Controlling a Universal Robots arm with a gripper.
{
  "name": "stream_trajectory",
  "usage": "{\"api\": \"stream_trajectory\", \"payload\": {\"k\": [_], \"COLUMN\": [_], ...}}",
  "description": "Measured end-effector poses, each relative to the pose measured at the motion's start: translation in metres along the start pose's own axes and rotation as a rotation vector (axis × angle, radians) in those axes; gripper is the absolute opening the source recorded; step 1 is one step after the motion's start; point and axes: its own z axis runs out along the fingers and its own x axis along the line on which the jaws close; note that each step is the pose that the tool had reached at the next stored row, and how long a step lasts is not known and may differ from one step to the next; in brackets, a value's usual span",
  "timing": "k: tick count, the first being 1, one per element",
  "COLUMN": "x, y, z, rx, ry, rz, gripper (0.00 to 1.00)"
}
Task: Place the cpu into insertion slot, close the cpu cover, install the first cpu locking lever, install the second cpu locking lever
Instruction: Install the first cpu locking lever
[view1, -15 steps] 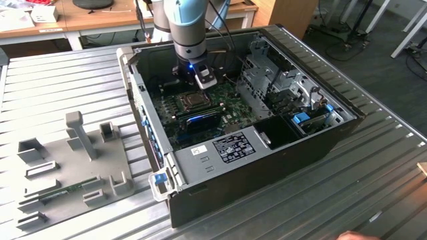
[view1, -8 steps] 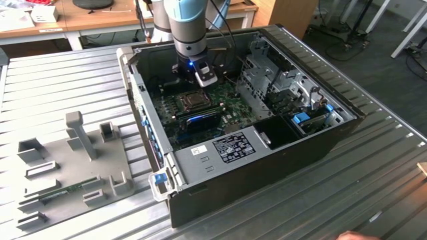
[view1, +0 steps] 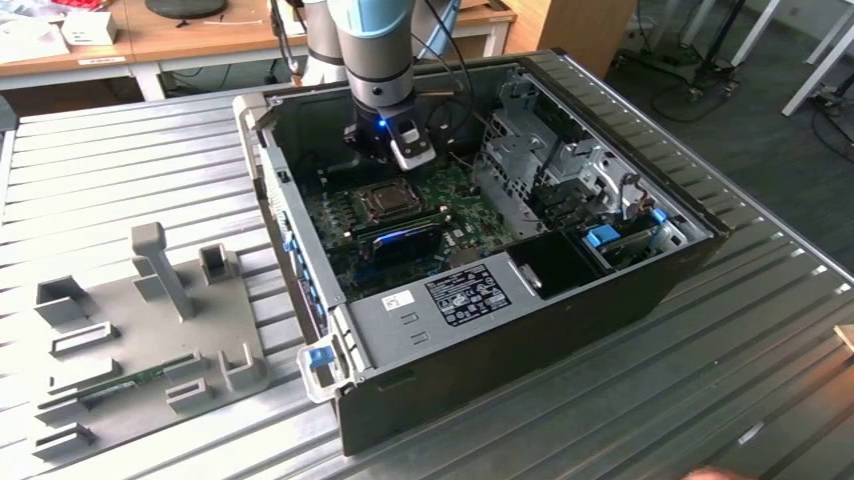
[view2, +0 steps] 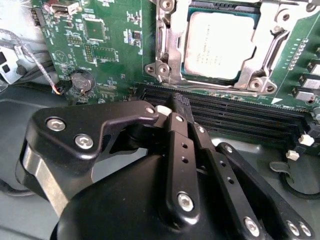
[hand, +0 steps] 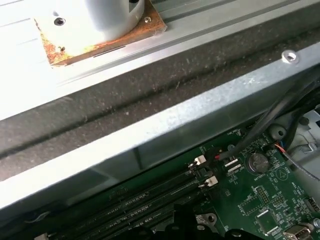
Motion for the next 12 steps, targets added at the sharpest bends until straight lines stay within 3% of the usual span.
{"api": "stream_trajectory", "payload": {"k": [3,4,7,9,12], "x": [0.0000,0.0000,0.0001,0.0000,0.0000], "y": [0.0000,0.0000,0.0000,0.0000,0.0000], "z": [-0.0001,-0.0002,-0.0001,-0.0001,0.0000], "rx": [0.0008,0.0098,0.0676,0.0987,0.1173], "ry": [-0.0001,0.0005,0.0103,0.0072,0.0079], "rz": [0.000,-0.001,-0.009,-0.026,-0.058], "gripper": [0.11,0.11,0.11,0.11,0.11]}}
